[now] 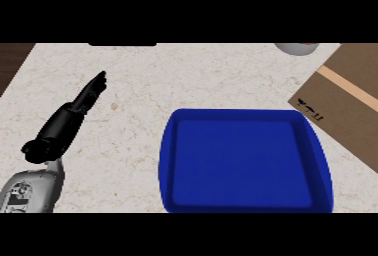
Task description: Pick the sweet potato from the tray and place it in the cardboard box
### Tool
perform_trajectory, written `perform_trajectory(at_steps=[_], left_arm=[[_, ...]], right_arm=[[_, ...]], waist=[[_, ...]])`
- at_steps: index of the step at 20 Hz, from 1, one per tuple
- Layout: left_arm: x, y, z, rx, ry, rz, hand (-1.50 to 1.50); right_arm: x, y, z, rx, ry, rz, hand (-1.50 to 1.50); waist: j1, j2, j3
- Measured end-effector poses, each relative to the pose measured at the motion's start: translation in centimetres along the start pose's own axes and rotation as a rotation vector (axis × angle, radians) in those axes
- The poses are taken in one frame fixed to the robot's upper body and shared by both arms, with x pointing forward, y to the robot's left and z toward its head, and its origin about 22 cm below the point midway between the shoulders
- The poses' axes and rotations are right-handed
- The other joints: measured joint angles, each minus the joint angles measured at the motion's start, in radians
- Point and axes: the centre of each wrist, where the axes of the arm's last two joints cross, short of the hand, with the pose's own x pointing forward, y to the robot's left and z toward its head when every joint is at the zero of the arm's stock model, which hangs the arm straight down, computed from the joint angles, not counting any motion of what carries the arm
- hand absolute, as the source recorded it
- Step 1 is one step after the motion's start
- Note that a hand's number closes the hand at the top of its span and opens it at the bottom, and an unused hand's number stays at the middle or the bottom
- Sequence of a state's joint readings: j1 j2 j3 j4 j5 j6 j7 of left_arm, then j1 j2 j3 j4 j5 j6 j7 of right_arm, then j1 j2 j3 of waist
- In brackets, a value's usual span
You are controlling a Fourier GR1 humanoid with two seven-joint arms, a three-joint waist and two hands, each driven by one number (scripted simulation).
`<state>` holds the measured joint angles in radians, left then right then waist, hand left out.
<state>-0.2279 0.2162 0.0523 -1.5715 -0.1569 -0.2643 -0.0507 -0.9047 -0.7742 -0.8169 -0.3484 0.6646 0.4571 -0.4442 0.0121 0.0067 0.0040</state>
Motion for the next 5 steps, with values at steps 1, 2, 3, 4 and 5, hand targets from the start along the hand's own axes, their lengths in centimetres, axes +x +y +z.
perform_trajectory(at_steps=[1,2,3,4,5], left_arm=[[0.0,-0.3,-0.1,-0.003,-0.003,0.006,0.0],[0.2,-0.4,-0.1,-0.005,-0.006,0.004,0.0],[0.0,-0.3,-0.1,-0.005,-0.005,0.0,0.0],[-0.1,-0.4,-0.1,-0.007,-0.006,-0.002,0.0],[-0.3,-0.4,0.0,-0.007,-0.008,0.002,0.0]], right_arm=[[-0.1,-0.3,0.1,-0.034,0.009,-0.054,-1.5],[-0.4,-0.8,0.5,-0.069,0.017,-0.1,-1.5],[-0.5,-1.3,0.8,-0.097,0.025,-0.142,-1.5],[-0.8,-1.7,1.3,-0.127,0.03,-0.175,-1.5],[-1.0,-2.3,1.8,-0.157,0.034,-0.203,-1.5]], waist=[[0.003,0.002,0.0],[0.006,0.003,0.0],[0.008,0.005,0.0],[0.011,0.007,0.0],[0.013,0.009,0.0]])
